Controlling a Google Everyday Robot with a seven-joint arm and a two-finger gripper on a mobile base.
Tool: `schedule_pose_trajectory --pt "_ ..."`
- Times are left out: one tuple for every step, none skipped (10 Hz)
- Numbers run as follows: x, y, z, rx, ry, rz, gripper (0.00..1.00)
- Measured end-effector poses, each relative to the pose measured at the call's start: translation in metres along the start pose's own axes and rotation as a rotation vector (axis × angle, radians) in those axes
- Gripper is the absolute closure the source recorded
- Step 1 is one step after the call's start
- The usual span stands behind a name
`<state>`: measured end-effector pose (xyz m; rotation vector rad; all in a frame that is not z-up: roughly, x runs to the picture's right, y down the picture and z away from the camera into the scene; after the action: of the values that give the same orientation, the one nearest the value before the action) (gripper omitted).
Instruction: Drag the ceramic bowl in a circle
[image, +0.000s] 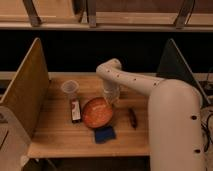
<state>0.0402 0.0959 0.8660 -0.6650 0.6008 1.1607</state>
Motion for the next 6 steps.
schedule_pose_trajectory --pt "-0.0029 -0.0019 -0.0002 0.013 0.002 0.000 0.90" --pt "-0.0022 -0.0018 -0.0003 0.010 0.004 0.002 0.90" --pt "-0.0018 -0.0042 0.0004 0.013 0.004 0.006 0.90" --pt "-0.0023 -0.0040 0.0002 0.015 0.003 0.005 0.90" --pt "-0.0022 -0.0043 0.0010 0.019 0.004 0.006 0.90" --pt "-0.0039 -0.0056 0.0034 0.021 0.009 0.018 0.90"
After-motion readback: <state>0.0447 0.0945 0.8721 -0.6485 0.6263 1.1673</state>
